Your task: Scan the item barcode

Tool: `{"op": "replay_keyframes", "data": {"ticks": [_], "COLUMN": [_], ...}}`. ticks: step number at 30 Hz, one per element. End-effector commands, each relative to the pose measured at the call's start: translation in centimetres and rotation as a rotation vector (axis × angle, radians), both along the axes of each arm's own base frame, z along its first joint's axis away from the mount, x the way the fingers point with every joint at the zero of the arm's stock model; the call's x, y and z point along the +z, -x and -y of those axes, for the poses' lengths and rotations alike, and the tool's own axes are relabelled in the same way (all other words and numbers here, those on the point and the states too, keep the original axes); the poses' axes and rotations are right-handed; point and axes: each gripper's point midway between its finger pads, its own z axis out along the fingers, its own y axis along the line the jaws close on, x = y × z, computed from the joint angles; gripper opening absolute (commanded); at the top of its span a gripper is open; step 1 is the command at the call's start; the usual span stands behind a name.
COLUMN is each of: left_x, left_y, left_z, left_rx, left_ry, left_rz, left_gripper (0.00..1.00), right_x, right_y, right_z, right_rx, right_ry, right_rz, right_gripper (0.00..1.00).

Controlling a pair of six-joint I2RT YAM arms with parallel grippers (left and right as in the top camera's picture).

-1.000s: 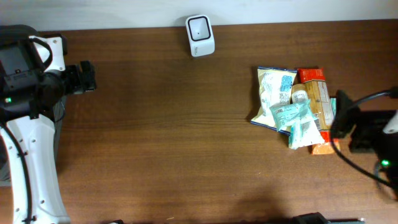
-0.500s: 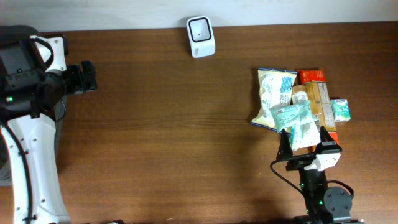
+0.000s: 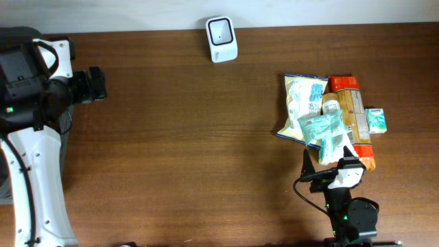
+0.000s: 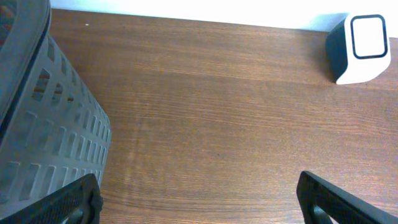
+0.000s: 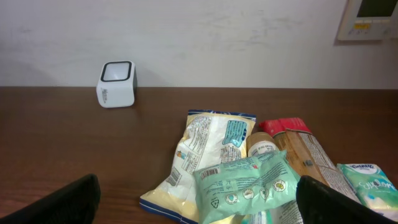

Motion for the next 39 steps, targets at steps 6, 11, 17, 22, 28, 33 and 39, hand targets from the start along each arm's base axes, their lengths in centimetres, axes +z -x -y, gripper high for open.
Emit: {"op": "replay_keyframes", "data": {"ticks": [6,11,17,22,28,33,39], "left_x": [1.0,1.0,-1.4,-2.1,-3.5,-9.7,-12.5], "left_y": [0.0,0.1,3.1,6.1,8.6,12.3,14.1], "left_z": [-0.1,-0.1,0.9,1.2,4.9,6.0,6.0], "left_rx": [0.009,0.009,0.006,0.032,-0.055,-0.069,-0.050], "left_ry": [0.000,0.000,0.012,-0.076,-0.142,-0.155,-0.174], "left_rz": [0.026,0.026,-0.020,0.162,0.526,0.619,0.673], "left_gripper": [0.99,0.99,0.99,0.99,0.99,0.99,0.99], "right_x": [-0.2,-0.2,-0.2,-0.2,-0.2,-0.2,-0.2], "right_y": [0.0,0.0,0.0,0.0,0.0,0.0,0.0], "right_z": [0.1,0.1,0.1,0.1,0.1,0.1,0.1], "right_rx": [-0.001,-0.001,-0.001,-0.001,-0.001,-0.001,-0.001], "right_ry": [-0.011,-0.011,-0.011,-0.011,-0.011,-0.011,-0.011], "right_rz": [-0.003,-0.003,-0.003,-0.003,-0.003,-0.003,-0.003], "right_gripper": [0.99,0.99,0.99,0.99,0.99,0.99,0.99]}}
